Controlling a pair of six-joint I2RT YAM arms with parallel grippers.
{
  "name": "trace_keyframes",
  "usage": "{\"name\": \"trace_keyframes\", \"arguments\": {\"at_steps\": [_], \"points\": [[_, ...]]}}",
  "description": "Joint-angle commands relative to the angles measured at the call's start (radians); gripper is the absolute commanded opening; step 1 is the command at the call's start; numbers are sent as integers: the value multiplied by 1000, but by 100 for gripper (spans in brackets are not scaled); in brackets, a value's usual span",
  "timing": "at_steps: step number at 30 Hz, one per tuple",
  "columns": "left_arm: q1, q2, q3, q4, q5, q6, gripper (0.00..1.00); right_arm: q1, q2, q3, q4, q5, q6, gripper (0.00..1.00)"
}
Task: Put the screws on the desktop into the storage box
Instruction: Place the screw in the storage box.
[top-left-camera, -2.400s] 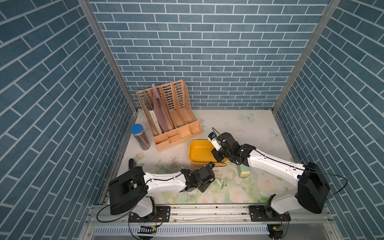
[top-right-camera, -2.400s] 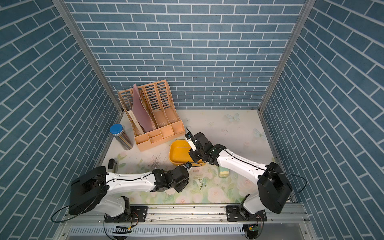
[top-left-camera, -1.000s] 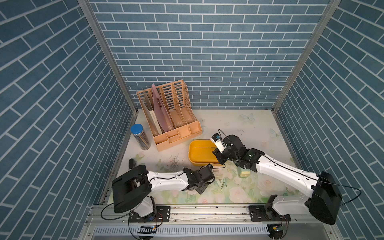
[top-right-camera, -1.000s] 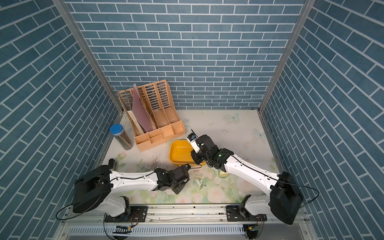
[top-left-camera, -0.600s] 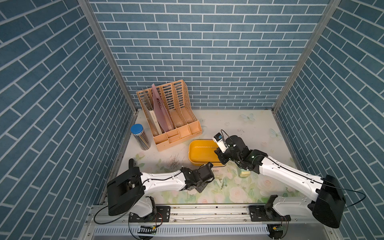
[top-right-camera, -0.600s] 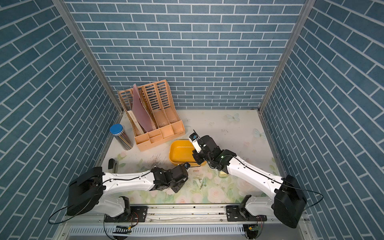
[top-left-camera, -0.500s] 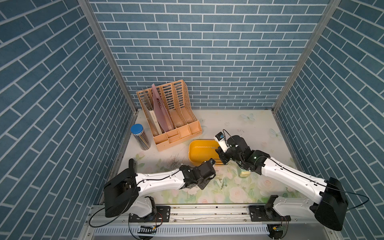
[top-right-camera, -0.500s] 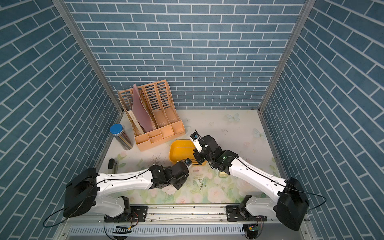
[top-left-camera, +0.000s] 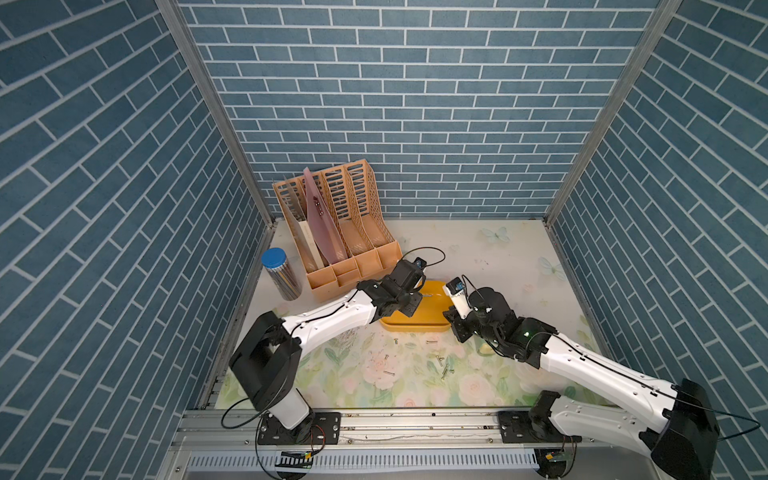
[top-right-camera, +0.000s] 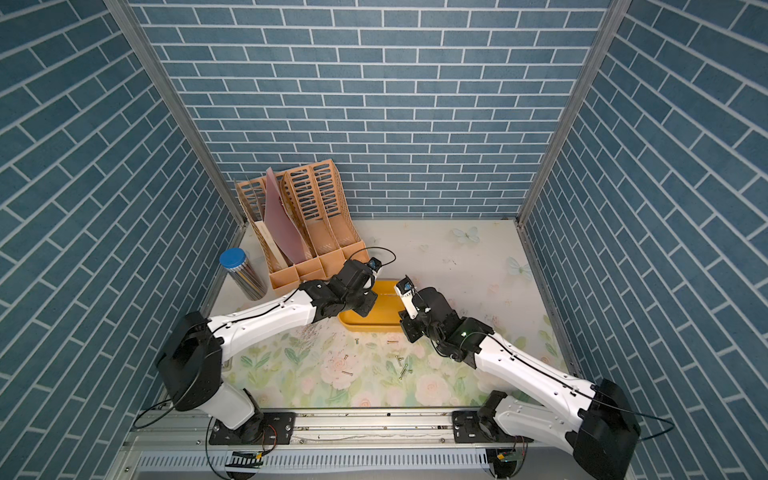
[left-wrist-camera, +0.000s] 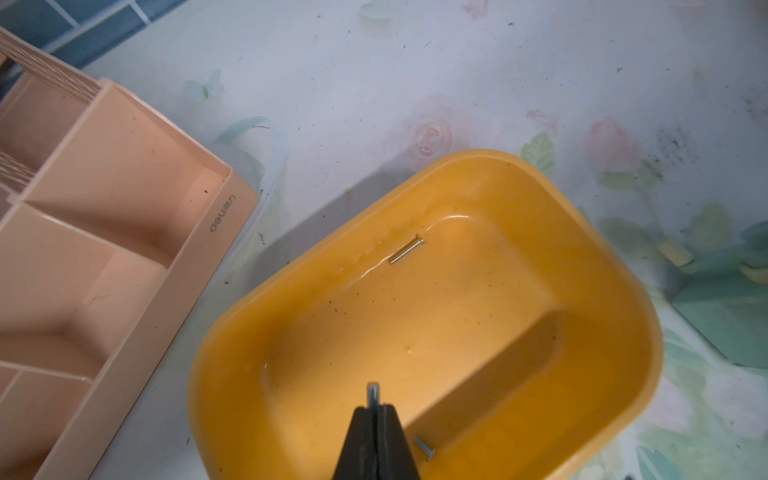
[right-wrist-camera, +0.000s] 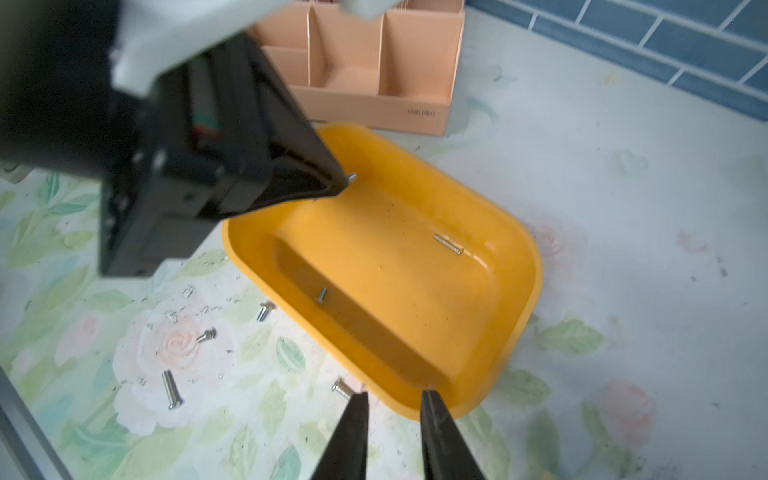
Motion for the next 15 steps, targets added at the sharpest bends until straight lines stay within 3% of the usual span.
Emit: {"name": "trace_keyframes", "arguments": {"at_steps": [1,8,10,15], "points": [[-3,69,38,15,35,38,0,10,-3,-16,-37,-93,57,26],[17,144,26,63,35,47,0,116,84,-21,-89,-132,89,26],[20,151,19,70,28,54,9,142,105,-24,-103,-113,103,27],[34,156,-7,95,47,63,18,158,115,-101,-58,-101,139,26]]}}
